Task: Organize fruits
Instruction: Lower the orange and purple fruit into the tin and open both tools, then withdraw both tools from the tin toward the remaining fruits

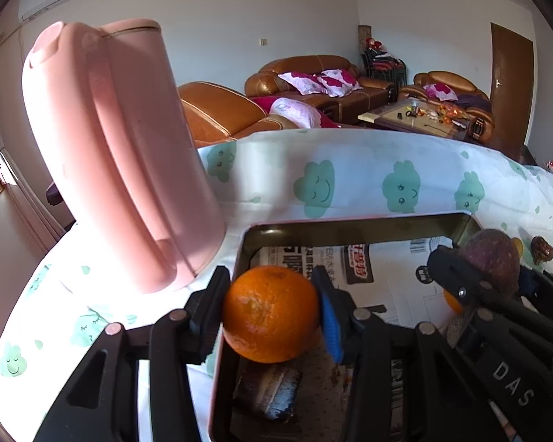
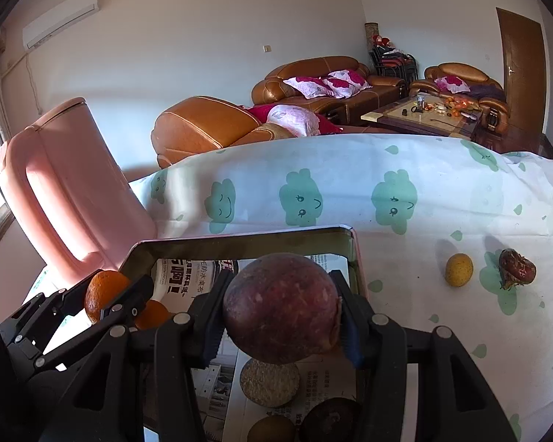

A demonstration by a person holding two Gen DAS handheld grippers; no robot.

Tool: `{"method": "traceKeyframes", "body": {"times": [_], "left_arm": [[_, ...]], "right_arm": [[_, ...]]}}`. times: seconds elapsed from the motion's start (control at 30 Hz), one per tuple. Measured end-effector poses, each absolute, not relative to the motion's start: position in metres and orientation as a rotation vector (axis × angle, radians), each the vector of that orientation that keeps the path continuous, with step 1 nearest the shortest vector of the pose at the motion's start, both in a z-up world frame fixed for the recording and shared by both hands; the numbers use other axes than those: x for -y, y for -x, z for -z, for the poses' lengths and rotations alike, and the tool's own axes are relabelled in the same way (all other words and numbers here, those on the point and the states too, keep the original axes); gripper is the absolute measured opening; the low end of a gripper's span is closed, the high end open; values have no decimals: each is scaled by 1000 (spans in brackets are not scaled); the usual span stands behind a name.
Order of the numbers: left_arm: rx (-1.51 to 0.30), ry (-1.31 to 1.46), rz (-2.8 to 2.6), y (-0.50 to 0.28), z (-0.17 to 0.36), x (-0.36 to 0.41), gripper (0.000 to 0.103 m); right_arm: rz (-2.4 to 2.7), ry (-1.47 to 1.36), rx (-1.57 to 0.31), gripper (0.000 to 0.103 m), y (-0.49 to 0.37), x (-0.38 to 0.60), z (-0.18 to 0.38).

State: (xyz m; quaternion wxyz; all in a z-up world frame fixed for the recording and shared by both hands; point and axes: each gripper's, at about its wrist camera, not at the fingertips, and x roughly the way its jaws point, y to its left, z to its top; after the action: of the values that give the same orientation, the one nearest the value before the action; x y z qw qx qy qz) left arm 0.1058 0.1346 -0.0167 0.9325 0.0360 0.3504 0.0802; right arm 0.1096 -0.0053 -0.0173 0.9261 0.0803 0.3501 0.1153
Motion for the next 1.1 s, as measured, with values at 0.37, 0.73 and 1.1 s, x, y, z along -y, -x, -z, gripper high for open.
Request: {"method": "traceKeyframes", "body": {"times": [0.37,0.73,1.1], "left_arm": [[-699,-71,-139,-105,15,-131,47],[-584,-77,-117,-90,3,-113,96],[-534,-144,-133,-84,3,-94,103]], "right_arm": [[-361,-216,-618,55,-94,10,-1],[-191,-242,-553,55,-78,61,-4],[-119,-249,-551,55,-63,96,0]]}}
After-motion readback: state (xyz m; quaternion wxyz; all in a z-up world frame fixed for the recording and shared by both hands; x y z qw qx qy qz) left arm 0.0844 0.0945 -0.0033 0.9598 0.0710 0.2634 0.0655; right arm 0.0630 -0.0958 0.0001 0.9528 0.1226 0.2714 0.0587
